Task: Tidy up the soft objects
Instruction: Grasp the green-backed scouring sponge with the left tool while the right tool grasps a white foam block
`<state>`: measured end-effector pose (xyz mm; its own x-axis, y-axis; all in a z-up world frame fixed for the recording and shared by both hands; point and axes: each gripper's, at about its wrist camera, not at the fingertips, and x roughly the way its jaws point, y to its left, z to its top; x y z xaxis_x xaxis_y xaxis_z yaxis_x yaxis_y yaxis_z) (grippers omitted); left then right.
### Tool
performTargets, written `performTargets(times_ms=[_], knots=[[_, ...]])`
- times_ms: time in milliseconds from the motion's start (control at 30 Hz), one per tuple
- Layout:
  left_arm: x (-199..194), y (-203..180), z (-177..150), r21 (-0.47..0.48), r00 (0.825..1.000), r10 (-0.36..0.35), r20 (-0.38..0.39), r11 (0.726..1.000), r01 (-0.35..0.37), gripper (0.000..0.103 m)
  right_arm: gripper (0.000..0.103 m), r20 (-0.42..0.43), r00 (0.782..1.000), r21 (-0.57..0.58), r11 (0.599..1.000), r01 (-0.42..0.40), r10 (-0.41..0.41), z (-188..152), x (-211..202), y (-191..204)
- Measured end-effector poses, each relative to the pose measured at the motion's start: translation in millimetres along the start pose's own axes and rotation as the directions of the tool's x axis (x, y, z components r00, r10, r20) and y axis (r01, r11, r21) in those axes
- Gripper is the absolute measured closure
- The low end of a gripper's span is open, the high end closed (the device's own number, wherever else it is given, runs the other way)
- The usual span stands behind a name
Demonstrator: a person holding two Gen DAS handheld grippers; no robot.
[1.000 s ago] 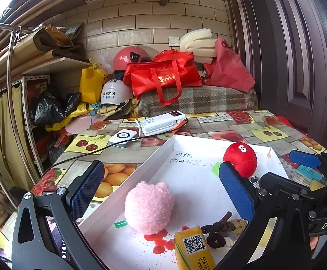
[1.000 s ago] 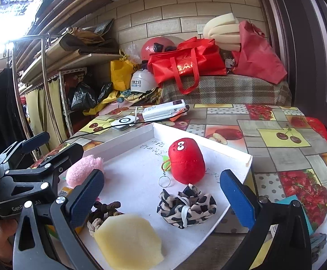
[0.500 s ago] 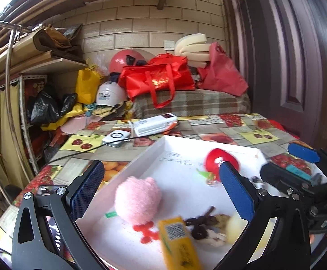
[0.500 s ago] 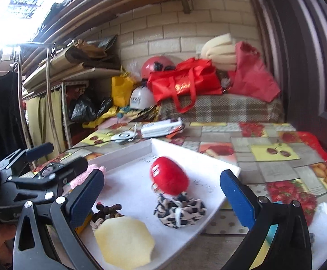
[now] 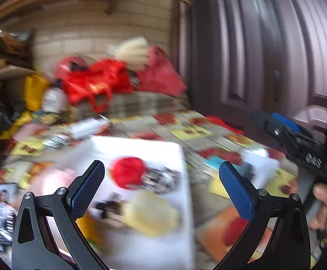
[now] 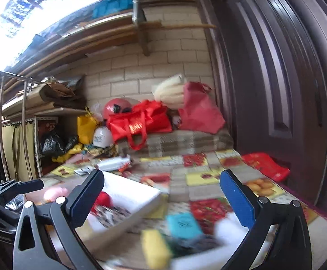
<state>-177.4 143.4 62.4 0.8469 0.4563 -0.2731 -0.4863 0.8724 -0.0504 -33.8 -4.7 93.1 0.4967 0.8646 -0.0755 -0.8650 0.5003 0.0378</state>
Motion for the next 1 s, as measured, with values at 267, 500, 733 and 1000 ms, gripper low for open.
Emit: performTargets(times_ms=[267, 500, 733, 1000], knots=[[36.5, -57.3, -2.6, 0.092, 0.980, -0.110, -0.167, 0.988, 0.127, 0.001, 0.000, -0.230, 0.969, 0.060, 0.992, 0.109, -0.093, -3.0, 6.3, -114.1], [86.4, -100.0, -7.4, 0.162, 0.946, -0.063, -0.318, 0.980, 0.119, 0.006, 0.028, -0.394, 0.915, 0.133, 0.990, -0.035, 0.085, -18.4, 24.0, -136.4], [121.9, -110.6, -9.9, 0.139, 0.915, -0.036, -0.403, 0.985, 0.100, 0.011, 0.055, -0.500, 0.854, 0.051, 0.990, -0.135, 0.142, -30.8, 45.7, -107.6], [147.5, -110.9, -17.2, 0.100, 0.864, -0.047, -0.502, 0.989, 0.112, 0.045, 0.066, -0.583, 0.794, 0.071, 0.985, -0.160, 0.171, -40.2, 60.2, -105.2]])
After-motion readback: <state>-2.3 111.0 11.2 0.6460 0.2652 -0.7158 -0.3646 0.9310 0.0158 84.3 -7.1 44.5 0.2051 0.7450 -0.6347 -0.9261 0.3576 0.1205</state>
